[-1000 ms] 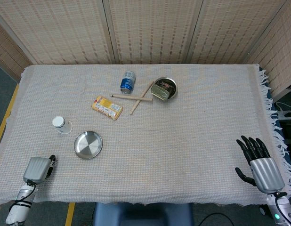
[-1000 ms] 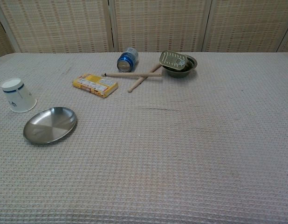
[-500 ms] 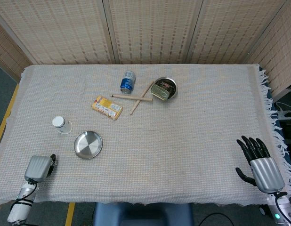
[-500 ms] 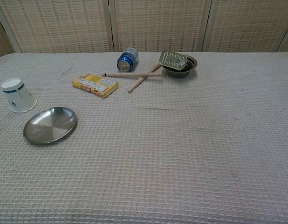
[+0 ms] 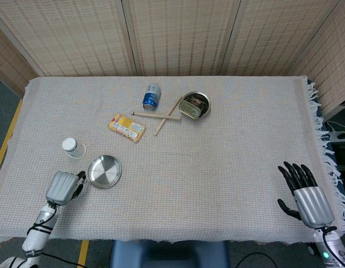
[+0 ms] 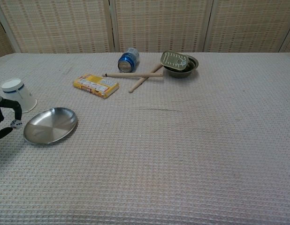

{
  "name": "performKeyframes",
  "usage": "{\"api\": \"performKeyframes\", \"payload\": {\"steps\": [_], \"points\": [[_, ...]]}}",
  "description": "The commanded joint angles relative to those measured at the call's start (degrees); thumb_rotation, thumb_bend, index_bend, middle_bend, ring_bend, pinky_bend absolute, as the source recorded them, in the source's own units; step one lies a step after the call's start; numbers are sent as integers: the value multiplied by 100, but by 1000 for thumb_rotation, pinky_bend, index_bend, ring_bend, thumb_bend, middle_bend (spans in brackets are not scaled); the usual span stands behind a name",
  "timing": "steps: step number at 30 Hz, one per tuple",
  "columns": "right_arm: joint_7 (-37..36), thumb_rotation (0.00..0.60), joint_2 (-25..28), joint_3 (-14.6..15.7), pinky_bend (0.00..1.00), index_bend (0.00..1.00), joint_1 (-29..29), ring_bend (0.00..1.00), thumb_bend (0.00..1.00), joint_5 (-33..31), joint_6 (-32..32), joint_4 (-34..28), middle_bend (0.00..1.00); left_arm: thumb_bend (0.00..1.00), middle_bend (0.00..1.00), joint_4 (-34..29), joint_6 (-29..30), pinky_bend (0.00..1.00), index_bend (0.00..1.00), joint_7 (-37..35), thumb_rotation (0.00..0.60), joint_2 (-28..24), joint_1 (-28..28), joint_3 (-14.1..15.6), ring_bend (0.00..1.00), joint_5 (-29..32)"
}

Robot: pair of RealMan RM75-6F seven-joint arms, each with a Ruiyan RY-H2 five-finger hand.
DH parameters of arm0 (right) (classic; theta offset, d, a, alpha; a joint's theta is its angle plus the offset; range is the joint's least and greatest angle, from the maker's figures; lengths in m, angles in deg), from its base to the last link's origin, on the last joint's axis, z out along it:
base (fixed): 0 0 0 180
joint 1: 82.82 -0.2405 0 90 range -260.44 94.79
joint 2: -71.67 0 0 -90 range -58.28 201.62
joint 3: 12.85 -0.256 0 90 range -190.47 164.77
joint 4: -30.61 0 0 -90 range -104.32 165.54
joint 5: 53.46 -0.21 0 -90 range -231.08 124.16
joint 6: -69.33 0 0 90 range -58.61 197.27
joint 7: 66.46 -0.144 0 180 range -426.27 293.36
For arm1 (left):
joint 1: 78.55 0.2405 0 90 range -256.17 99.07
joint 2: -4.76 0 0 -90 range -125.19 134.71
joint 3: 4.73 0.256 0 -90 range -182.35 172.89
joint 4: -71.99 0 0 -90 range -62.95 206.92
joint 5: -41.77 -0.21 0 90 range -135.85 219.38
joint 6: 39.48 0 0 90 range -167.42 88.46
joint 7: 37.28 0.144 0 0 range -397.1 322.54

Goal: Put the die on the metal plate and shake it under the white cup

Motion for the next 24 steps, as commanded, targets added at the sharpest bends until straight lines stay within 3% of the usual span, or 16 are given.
{"api": "performKeyframes", "payload": {"steps": [1, 6, 12, 24], "points": [[1, 545, 2, 1, 0, 0, -7, 0, 196, -11, 15, -7, 0, 401, 965, 105, -350, 903, 550, 201, 600, 291, -334, -185, 795, 81], [-20, 544, 6, -3, 0, 0, -14, 0, 196, -43, 42, 16, 0, 400, 965, 322, -748, 903, 548, 563, 600, 615, -621, -247, 796, 280], [-54, 544, 20, -13, 0, 0, -30, 0, 196, -82, 79, 33, 0, 398, 965, 544, -784, 903, 536, 686, 600, 831, -759, -324, 795, 416], [152, 544, -38, -64, 0, 0, -27, 0, 196, -244, 119, 41, 0, 405, 958, 511, -946, 900, 343, 942, 600, 691, -807, -351, 795, 807]]}}
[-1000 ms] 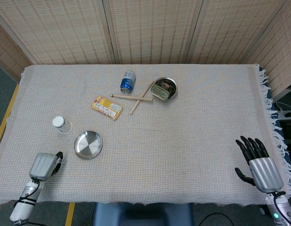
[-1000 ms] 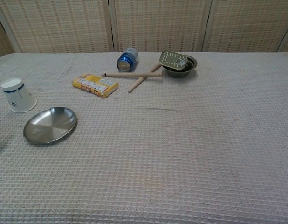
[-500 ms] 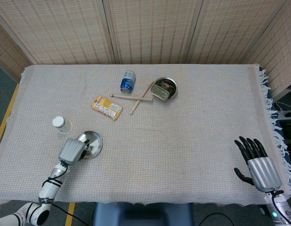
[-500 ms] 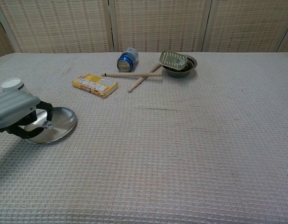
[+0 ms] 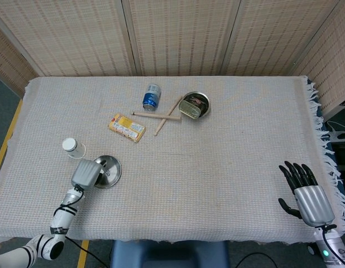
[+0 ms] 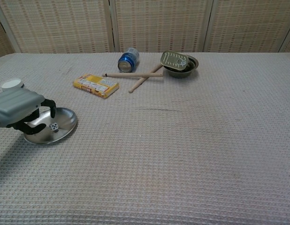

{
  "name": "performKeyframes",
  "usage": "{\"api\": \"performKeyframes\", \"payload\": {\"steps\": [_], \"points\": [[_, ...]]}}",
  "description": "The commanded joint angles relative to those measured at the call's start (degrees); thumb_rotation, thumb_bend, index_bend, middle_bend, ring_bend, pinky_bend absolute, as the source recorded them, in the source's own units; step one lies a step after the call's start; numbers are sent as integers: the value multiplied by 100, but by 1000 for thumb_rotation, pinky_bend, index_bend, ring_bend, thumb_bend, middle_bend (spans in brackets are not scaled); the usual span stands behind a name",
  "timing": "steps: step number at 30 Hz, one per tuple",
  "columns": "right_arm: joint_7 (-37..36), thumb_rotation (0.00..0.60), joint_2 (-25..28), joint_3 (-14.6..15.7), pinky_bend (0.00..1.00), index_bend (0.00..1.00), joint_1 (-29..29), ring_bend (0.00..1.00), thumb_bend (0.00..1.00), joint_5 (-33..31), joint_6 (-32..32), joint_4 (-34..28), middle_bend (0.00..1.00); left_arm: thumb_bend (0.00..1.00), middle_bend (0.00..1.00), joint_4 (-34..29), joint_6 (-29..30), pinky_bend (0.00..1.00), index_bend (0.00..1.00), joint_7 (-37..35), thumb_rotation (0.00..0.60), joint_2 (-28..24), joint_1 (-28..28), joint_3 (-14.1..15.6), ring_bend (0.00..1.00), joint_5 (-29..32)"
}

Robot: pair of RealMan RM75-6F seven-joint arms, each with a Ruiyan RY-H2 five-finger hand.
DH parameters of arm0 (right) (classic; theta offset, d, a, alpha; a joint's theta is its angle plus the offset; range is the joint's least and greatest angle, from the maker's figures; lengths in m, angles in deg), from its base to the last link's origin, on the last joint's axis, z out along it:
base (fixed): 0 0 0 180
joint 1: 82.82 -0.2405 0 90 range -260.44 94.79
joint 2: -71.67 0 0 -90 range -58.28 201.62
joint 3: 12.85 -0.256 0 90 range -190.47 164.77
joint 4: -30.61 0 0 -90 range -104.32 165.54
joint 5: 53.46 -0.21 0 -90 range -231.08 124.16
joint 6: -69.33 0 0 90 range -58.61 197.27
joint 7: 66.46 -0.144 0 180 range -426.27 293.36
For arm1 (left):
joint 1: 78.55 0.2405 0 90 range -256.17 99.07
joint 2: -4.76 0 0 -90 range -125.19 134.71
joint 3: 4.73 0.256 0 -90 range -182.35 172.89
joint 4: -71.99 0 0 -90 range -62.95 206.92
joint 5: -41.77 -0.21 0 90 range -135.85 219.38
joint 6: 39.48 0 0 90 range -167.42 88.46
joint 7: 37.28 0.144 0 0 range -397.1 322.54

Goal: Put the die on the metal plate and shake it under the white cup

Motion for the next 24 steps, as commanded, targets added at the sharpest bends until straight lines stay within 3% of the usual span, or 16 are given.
{"api": "performKeyframes", "payload": {"steps": [1, 5, 6, 8, 9, 11, 14, 24], "points": [[85, 544, -36, -30, 0, 0, -3, 0, 196, -98, 43, -19, 0, 405, 957, -131, -43, 900, 320, 36, 600, -91, 4, -3, 795, 94], [92, 544, -40, -32, 0, 0, -5, 0, 196, -97, 42, -21, 0, 404, 896, -262, -20, 896, 271, 43, 600, -169, 12, 9, 779, 104], [100, 545, -42, -32, 0, 0, -4, 0, 196, -91, 36, -18, 0, 402, 799, -316, 2, 893, 247, 39, 600, -200, 18, 11, 757, 100], [103, 544, -41, -19, 0, 0, 6, 0, 196, -66, 15, -28, 0, 394, 466, -619, 223, 885, 168, -68, 600, -368, 85, -6, 684, 31], [95, 544, -32, -8, 0, 0, 14, 0, 196, -49, 1, -37, 0, 390, 306, -903, 752, 883, 128, -132, 600, -578, 223, -135, 653, -91], [73, 544, -19, 3, 0, 0, 17, 0, 196, -26, -8, -45, 0, 384, 106, -1133, 980, 880, 82, -125, 600, -776, 316, -184, 620, -100], [52, 544, -3, 13, 0, 0, 28, 0, 196, 20, -49, -54, 0, 384, 6, -1293, 923, 880, 32, -68, 600, -1007, 328, -354, 607, 202], [100, 545, -17, 29, 0, 0, 65, 0, 196, 82, -130, -67, 0, 384, 0, -860, -252, 889, 10, 315, 600, -1261, -126, -691, 618, 1441]]}}
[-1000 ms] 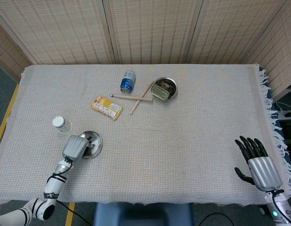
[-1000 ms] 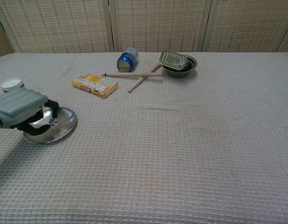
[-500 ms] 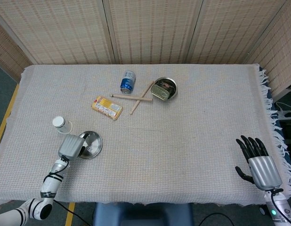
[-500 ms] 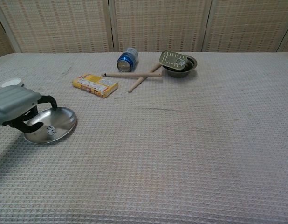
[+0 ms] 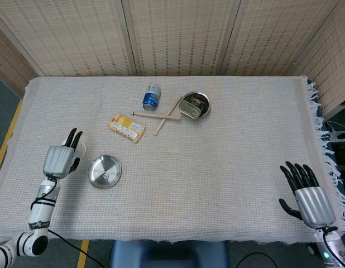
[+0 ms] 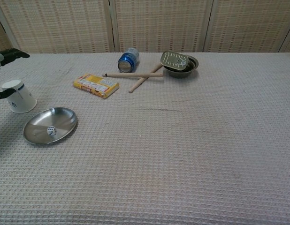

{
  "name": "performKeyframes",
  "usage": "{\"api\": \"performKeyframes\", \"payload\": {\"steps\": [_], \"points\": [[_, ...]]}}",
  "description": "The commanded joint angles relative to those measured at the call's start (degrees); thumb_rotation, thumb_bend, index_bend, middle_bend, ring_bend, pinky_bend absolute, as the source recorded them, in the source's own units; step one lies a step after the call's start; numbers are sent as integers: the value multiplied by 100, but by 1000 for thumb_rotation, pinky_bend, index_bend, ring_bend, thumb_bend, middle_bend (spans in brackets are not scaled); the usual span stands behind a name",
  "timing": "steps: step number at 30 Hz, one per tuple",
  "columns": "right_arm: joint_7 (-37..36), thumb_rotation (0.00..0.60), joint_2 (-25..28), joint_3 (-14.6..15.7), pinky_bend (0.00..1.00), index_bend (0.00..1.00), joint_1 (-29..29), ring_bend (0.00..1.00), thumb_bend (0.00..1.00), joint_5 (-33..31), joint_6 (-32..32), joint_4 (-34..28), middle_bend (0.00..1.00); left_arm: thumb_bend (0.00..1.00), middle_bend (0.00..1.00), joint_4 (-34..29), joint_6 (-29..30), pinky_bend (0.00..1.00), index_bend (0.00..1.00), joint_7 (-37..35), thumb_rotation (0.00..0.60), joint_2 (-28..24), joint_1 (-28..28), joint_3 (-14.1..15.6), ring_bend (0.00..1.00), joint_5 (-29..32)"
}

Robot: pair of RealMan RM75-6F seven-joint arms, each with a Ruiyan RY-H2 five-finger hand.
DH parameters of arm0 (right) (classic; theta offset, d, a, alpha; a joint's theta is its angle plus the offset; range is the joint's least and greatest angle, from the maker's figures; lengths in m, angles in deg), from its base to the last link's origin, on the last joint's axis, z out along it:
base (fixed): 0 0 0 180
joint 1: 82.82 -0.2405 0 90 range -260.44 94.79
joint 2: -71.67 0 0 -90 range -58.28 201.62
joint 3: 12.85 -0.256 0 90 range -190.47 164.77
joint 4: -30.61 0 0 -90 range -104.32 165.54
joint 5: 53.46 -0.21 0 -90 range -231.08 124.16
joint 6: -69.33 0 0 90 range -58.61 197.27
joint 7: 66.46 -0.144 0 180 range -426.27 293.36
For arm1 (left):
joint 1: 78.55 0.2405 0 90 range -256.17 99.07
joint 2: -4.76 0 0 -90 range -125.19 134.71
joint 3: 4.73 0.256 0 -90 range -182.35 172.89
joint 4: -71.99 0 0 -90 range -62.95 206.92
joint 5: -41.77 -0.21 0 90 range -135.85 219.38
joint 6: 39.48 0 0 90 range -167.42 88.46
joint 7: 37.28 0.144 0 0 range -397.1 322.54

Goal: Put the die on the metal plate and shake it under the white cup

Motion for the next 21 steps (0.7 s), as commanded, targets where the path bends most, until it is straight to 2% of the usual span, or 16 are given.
{"api": "performKeyframes", "payload": {"steps": [1, 9, 21], "points": [[23, 545, -7, 2, 0, 0, -1, 0, 197, -2, 9, -5, 0, 384, 0, 300, -594, 889, 11, 246, 600, -79, -253, -111, 619, 560], [54, 544, -30, -7, 0, 0, -17, 0, 196, -44, 63, 7, 0, 384, 15, 883, -989, 890, 61, 378, 600, 107, -481, -87, 625, 1087], [86, 544, -33, -4, 0, 0, -21, 0, 196, -72, 96, -7, 0, 382, 176, 1183, -999, 890, 214, 250, 600, 249, -581, 165, 631, 918]]}}
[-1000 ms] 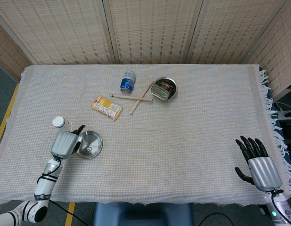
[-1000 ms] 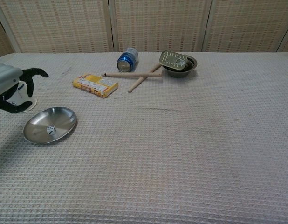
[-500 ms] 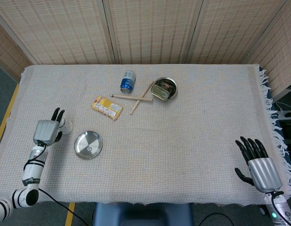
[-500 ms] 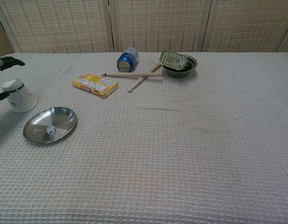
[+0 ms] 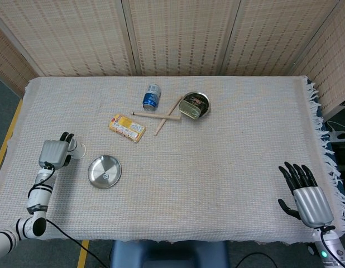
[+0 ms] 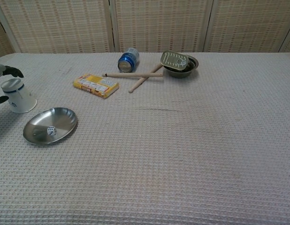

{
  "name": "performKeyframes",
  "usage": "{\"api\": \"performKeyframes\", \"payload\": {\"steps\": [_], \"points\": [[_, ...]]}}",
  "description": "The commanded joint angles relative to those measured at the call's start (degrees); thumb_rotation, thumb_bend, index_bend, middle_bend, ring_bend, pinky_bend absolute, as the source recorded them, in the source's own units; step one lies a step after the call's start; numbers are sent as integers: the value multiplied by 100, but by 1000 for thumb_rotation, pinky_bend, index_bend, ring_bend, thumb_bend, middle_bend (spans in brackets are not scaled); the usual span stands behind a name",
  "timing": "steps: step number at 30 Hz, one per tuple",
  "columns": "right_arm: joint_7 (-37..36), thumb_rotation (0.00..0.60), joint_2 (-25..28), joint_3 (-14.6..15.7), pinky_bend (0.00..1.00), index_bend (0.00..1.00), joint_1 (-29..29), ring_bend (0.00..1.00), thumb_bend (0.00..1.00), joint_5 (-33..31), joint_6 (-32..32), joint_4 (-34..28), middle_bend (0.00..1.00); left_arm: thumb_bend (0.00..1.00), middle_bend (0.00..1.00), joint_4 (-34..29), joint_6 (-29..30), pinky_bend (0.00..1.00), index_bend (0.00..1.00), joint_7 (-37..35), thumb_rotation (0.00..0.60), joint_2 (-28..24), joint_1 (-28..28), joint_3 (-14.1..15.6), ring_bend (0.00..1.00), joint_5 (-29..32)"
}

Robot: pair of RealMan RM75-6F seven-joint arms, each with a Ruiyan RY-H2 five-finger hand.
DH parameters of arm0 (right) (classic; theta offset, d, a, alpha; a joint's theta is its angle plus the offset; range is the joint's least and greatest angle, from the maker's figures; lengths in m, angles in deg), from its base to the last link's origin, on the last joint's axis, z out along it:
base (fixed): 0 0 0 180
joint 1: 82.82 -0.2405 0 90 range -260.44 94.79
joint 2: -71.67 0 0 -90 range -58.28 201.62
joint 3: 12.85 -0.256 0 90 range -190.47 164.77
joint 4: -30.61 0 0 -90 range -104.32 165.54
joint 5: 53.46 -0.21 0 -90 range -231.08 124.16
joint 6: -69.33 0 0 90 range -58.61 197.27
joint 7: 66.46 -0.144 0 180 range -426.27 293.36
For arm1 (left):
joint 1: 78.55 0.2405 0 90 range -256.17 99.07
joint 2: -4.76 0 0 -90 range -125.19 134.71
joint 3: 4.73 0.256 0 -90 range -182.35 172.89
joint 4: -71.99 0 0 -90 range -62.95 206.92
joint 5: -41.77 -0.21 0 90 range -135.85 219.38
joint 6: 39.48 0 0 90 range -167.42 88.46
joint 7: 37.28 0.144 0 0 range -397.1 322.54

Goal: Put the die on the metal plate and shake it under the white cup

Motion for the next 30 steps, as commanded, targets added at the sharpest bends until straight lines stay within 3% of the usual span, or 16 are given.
{"api": "performKeyframes", "payload": {"steps": [1, 13, 24, 30], "points": [[5, 544, 5, 3, 0, 0, 4, 0, 196, 2, -4, -7, 0, 382, 191, 91, 3, 890, 232, 33, 600, 63, -32, 48, 632, -10], [79, 545, -11, 0, 0, 0, -28, 0, 196, -80, 110, -11, 0, 384, 240, 506, 54, 888, 286, -138, 600, 226, -88, 100, 632, -85], [93, 544, -24, -8, 0, 0, -48, 0, 196, -123, 154, -1, 0, 396, 590, 716, 271, 889, 430, -486, 600, 340, -94, 184, 638, -456], [55, 545, -5, 13, 0, 0, -38, 0, 197, -68, 119, -19, 0, 424, 730, 346, 658, 891, 519, -798, 600, 157, 19, 211, 690, -781]]}}
